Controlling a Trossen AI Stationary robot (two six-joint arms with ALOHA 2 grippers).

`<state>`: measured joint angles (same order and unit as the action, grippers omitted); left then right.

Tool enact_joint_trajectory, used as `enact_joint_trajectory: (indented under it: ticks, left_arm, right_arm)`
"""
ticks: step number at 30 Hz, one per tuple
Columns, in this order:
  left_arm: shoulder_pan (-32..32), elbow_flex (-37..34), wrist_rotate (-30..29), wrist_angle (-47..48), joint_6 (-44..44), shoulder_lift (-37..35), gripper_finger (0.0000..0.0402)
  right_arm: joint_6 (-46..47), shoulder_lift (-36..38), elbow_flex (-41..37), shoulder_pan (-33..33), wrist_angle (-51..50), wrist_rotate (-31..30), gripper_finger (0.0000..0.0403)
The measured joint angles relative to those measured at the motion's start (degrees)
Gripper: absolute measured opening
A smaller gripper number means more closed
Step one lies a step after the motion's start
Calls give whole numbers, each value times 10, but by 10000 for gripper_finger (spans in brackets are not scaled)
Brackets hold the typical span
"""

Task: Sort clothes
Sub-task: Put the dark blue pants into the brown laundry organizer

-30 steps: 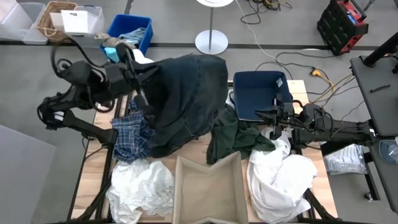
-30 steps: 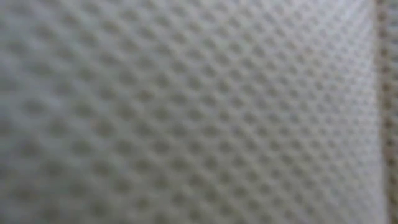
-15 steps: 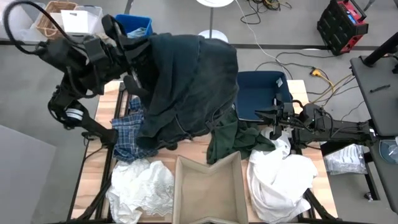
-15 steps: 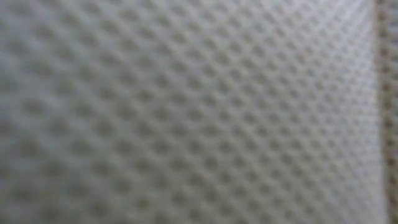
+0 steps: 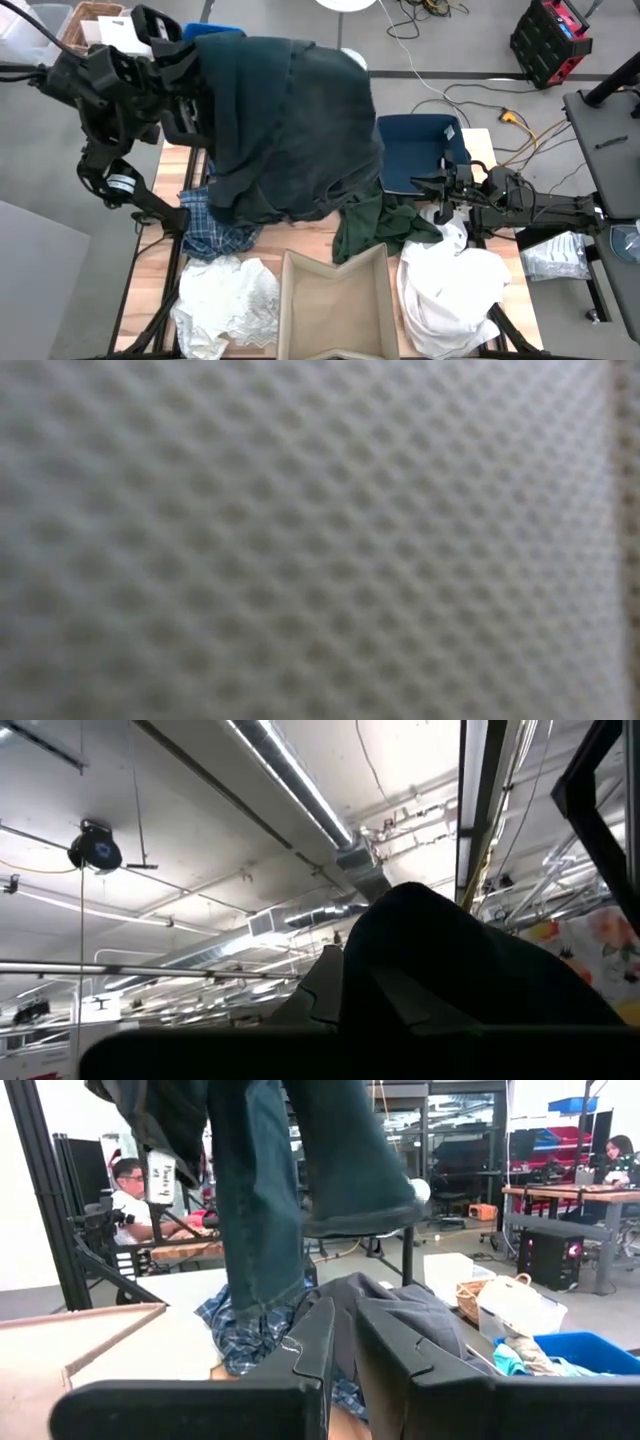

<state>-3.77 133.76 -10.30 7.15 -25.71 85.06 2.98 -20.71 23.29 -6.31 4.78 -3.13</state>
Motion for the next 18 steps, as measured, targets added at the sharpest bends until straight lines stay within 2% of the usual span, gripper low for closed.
enact_joint_trajectory:
  ticks: [9,13,18]
  left_arm:
    - [-9,3,44,-22,59,4,0]
    - [-20,5,83,-112,98,20,0]
    - [-39,5,88,-209,104,47,0]
  right_arm:
    - [0,0,0,0,1,-1,34]
    - [-1,0,0,0,2,-1,34]
    - [-8,0,0,0,1,-5,34]
